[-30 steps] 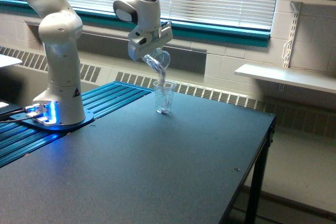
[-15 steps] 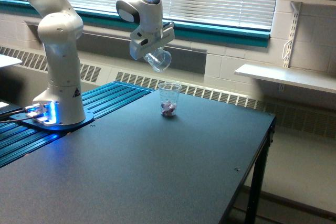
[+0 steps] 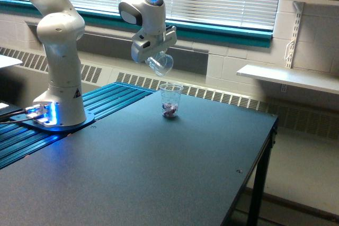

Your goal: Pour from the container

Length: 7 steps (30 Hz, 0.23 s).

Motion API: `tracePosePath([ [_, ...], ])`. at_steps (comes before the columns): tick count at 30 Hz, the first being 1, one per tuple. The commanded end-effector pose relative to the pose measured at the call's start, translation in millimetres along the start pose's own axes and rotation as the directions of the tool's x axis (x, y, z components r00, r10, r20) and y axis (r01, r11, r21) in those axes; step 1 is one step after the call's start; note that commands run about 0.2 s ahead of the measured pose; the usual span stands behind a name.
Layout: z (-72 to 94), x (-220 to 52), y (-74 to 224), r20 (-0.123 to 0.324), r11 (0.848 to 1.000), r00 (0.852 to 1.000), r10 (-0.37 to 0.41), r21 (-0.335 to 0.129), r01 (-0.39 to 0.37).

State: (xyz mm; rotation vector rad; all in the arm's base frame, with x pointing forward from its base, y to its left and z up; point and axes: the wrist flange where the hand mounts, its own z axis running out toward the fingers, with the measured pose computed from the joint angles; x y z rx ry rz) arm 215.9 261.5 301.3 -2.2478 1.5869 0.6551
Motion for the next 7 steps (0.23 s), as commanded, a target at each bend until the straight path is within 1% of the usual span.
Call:
tracePosePath([
  [1,0.1,9.9,-4.6,-0.028,1.000,1.000,0.007,0.005,-0.007],
  [4,-1.2,13.8,-8.0,-0.038,1.000,0.999,0.012,0.013,-0.011],
  [7,-2.7,14.7,-11.7,-0.039,1.000,0.999,0.015,0.020,-0.014],
])
